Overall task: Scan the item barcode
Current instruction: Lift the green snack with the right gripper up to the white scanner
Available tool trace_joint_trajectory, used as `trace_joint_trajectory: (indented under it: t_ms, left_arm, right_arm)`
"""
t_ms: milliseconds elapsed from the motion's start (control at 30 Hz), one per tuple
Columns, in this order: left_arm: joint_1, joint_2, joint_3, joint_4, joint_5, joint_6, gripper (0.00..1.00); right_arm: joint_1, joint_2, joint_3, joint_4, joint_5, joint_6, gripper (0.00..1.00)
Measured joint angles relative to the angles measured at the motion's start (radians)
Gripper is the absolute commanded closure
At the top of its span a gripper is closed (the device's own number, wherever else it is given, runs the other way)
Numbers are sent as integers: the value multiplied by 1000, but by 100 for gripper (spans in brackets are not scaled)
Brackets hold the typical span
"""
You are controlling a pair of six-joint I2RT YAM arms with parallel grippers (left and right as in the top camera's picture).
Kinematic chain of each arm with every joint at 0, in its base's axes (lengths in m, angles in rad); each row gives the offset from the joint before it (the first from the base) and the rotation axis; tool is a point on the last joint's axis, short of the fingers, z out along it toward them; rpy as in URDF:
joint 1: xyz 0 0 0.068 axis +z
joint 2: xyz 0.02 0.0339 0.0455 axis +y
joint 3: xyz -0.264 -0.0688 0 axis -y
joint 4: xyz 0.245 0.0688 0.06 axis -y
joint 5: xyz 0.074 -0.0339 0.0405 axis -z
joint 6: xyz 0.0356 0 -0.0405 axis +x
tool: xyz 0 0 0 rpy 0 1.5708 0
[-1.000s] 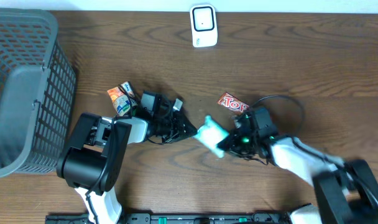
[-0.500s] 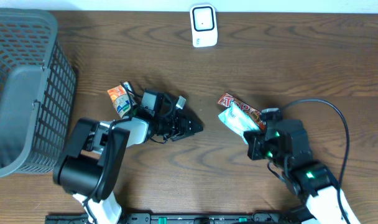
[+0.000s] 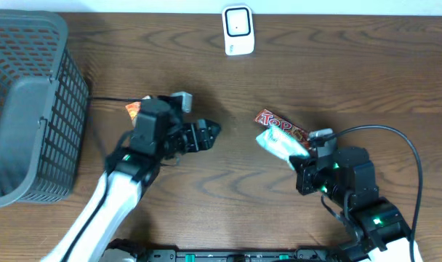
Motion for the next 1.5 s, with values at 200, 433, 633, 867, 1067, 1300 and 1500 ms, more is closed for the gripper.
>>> trace_joint_trajectory:
  t_ms: [200,433,633,867,1067,1300,1500]
  left_arm:
    - [0,-262,0,-36,-221,14,2]
    - [0,-441,0,-51,-393,27,0]
    - [0,-474,0,-91,-458,27,0]
    - [0,-473,0,-136,-473,27,0]
    - [0,-472,0,-167,-481,27,0]
    - [0,-472,0,-200,-481,27,0]
    - [0,-472,0,-209,-481,27,0]
  right_arm:
    - [0,83,92,11,159,-32,99]
    - [25,328,246,12,332,-106,99]
    - [123,568,462,20,546,-203,99]
    - [164,846,640,141,816,-388,99]
    - [166,1057,761,362,932,-665,99]
    - [170,1221,862,679,992,-996,99]
    - [169,1369,943,835,1003,-1246,99]
